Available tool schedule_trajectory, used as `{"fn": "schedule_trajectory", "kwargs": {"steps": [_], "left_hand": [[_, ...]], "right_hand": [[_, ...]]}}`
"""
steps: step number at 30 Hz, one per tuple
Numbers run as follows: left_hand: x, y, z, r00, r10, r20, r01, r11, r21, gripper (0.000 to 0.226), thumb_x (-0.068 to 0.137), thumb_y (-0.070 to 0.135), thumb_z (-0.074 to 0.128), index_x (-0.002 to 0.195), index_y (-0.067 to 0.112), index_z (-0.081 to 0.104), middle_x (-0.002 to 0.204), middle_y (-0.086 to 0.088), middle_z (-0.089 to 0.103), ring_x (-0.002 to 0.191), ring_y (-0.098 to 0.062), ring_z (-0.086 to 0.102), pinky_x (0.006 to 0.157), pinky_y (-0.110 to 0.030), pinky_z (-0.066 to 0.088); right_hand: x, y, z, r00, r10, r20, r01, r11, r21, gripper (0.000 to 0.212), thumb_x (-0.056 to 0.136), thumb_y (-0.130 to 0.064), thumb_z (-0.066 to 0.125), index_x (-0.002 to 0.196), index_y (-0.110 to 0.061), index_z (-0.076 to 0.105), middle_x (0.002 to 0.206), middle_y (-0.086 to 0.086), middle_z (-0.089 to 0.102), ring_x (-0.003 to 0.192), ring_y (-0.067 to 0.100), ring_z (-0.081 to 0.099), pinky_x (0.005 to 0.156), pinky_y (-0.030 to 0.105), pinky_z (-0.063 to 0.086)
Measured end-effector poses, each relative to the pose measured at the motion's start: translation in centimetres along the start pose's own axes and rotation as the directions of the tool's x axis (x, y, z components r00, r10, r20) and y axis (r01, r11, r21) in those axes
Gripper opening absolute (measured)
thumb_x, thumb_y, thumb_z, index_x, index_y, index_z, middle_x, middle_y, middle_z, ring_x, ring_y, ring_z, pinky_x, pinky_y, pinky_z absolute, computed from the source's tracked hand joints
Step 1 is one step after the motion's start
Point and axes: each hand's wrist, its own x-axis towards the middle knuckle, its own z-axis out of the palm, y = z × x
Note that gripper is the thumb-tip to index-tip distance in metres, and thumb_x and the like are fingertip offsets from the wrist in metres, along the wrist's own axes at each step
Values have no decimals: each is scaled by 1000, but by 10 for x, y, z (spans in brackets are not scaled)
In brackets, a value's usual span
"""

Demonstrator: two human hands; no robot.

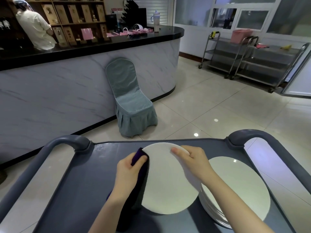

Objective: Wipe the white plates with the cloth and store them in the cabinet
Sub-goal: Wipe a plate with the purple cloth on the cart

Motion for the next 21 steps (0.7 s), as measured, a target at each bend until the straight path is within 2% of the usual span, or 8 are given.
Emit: {"fn": "schedule_trajectory", "kwargs": {"steps": [2, 4, 7, 11, 14, 17, 19, 21], "left_hand": [[-4, -3, -1, 995, -90, -42, 86, 993, -87, 21, 95, 16, 60, 77, 6, 66, 64, 5, 67, 59, -4, 54, 54, -13, 43], [0, -5, -6, 996, -77, -43, 76, 997, -25, 24, 95, 17, 60, 73, 9, 64, 61, 9, 66, 54, 2, 52, 51, -11, 41], [12, 2, -16, 993, 68, 94, -83, 982, 169, 18, 91, 18, 67, 73, 14, 67, 68, 9, 70, 57, 3, 57, 57, -14, 43], [19, 8, -16, 904, 157, 398, -299, 897, 326, 15, 85, 23, 74, 73, 28, 67, 71, 12, 69, 66, -1, 60, 63, -16, 42], [7, 5, -14, 967, 130, 217, -172, 967, 187, 13, 89, 17, 69, 76, 20, 69, 73, 6, 71, 65, -3, 62, 63, -19, 46], [-8, -7, -9, 994, -76, -78, 69, 994, -89, 19, 95, 17, 60, 80, 10, 69, 72, 3, 72, 63, -1, 60, 59, -15, 46], [-13, -14, -6, 976, -176, -129, 154, 974, -167, 25, 97, 20, 57, 82, 4, 68, 74, -3, 72, 66, -8, 58, 62, -22, 46], [-12, -16, -8, 983, -152, -104, 138, 981, -134, 24, 97, 18, 58, 79, 4, 67, 71, -1, 71, 63, -6, 58, 59, -20, 46]], "right_hand": [[-7, 4, 7, 988, 117, -101, -98, 980, 174, 47, 91, -38, 67, 62, -4, 52, 60, -2, 49, 60, 11, 43, 60, 30, 36], [-14, 4, 11, 974, 185, -133, -151, 961, 232, 35, 94, -34, 63, 68, -11, 66, 65, -8, 65, 61, 5, 57, 60, 21, 46], [-15, -1, 13, 995, 88, -37, -83, 989, 120, 34, 96, -30, 61, 64, -19, 62, 62, -12, 61, 58, 0, 51, 59, 18, 42], [-7, -6, 22, 975, -75, 210, 107, 984, -144, 48, 95, -41, 61, 57, -18, 42, 54, -10, 38, 55, 5, 33, 54, 22, 26], [-4, -7, 14, 989, -79, 128, 89, 993, -75, 47, 94, -36, 64, 55, -20, 45, 53, -11, 40, 55, 4, 35, 55, 23, 29], [-5, -3, 10, 988, 99, -119, -80, 985, 154, 41, 94, -31, 65, 63, -5, 58, 59, -7, 52, 58, 8, 44, 57, 22, 37], [-8, -2, 13, 969, 179, -173, -135, 961, 240, 40, 95, -31, 62, 73, 3, 61, 64, -1, 59, 61, 11, 49, 56, 20, 40], [-10, -2, 13, 979, 150, -138, -125, 977, 175, 37, 96, -31, 61, 77, 1, 65, 67, 0, 63, 63, 9, 52, 57, 18, 41]]}}
